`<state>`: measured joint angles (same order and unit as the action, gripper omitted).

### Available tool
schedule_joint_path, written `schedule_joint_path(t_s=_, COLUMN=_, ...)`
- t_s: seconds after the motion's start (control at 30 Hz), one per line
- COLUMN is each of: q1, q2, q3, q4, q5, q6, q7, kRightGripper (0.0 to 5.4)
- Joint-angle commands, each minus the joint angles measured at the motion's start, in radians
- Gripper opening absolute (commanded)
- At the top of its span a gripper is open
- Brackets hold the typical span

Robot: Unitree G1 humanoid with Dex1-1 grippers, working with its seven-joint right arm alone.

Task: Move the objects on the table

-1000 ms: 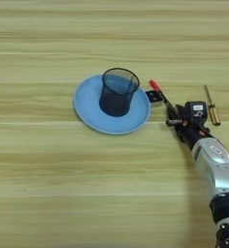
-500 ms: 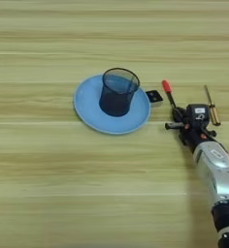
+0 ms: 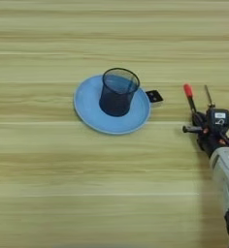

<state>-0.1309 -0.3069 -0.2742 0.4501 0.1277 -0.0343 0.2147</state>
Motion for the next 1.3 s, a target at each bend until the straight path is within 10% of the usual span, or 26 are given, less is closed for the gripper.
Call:
schedule_joint_path(t_s=0.03, q1=-0.015, q2=-0.027, q3=-0.007, q4=-0.013, q5=-0.002, q6=0.015, q7=-0.012, kRightGripper=0.29)
schedule_joint_path(t_s=1.3, q1=0.123, q2=0.029, q3=0.092, q4=-0.495, q5=-0.064, q6=0.043, q7=-0.008, kRightGripper=4.61)
